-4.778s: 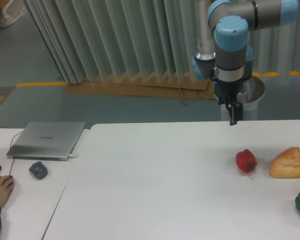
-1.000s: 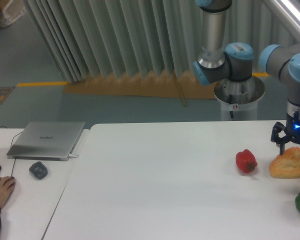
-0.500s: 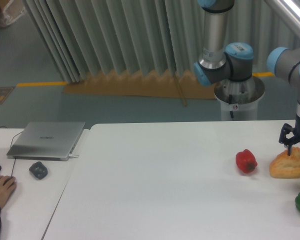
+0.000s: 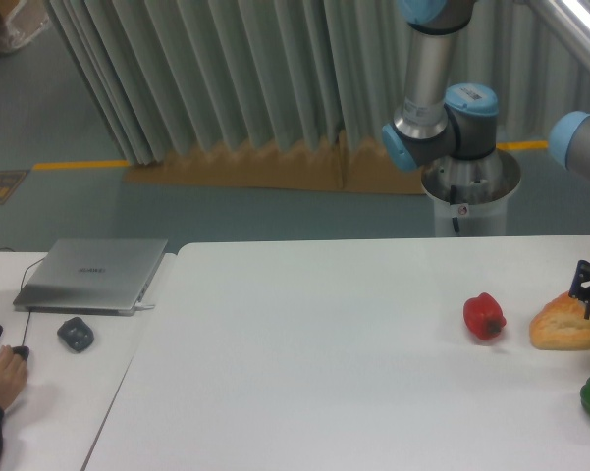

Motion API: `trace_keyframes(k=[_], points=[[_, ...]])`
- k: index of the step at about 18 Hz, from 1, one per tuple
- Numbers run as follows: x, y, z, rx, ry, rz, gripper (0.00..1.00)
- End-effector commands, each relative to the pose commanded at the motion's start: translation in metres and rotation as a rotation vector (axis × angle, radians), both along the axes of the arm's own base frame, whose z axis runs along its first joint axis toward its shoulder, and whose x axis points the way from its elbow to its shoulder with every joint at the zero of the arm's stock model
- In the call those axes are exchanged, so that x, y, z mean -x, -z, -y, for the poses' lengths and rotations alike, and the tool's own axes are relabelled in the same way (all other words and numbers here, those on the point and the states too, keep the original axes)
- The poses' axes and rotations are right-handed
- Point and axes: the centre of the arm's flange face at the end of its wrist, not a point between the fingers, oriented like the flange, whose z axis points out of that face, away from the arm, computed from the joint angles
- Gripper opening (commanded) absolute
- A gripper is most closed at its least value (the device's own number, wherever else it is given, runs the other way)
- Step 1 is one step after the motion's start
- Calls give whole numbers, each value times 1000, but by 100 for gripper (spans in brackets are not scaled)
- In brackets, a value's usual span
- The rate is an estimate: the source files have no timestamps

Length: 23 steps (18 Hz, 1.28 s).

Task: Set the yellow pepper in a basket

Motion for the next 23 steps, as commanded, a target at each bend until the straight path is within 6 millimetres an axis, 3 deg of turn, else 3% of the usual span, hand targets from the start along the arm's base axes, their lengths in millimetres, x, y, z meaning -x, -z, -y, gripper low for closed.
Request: trace_keyframes(k=[5,11,16,22,23], points=[[22,9,4,0,-15,2,100],[23,17,2,2,-15,3,100],[21,39,0,15,-9,23,100],[23,40,-1,15,-8,22,100],[22,40,-1,15,-9,22,87]])
